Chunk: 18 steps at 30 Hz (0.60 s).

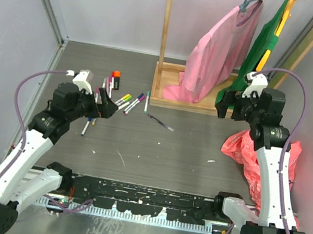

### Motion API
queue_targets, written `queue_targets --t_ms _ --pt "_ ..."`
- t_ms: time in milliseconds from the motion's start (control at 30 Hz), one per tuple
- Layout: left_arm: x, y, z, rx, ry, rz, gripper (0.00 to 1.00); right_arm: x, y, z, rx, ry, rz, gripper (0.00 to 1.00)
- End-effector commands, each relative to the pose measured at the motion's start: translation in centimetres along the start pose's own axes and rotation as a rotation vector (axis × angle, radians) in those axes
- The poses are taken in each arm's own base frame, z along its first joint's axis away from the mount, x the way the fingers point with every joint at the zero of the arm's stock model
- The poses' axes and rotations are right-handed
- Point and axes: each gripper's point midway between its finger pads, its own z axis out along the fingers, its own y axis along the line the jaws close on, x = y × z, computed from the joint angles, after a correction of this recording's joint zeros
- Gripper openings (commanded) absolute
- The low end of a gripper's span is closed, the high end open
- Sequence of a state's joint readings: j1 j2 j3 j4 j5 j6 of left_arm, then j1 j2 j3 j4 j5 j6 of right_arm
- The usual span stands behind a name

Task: Open the pen caps
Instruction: Pick up the pen from the center of the board.

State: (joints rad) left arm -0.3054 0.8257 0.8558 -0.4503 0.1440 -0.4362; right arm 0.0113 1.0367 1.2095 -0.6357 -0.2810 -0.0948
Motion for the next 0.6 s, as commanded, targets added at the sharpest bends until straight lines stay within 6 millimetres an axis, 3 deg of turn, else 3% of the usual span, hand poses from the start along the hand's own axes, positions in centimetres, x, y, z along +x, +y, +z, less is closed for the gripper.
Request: queue_targets --t_ms 0,267,567 --pt "-0.5 0.1 0.6 0.064 -0.077 -0.074 0.98 -0.2 -0.8 1.4 0.028 -0.061 0.08 1.0" --pt "2.0 2.2 2.4 0.078 -0.065 -0.195 0.98 2.6 -0.9 3.2 0.0 -0.05 0.138 1.0" --pt "2.3 2.5 4.1 0.127 -0.079 -0.275 0.98 4.6 2.5 3.6 -0.235 -0.062 0.027 1.0"
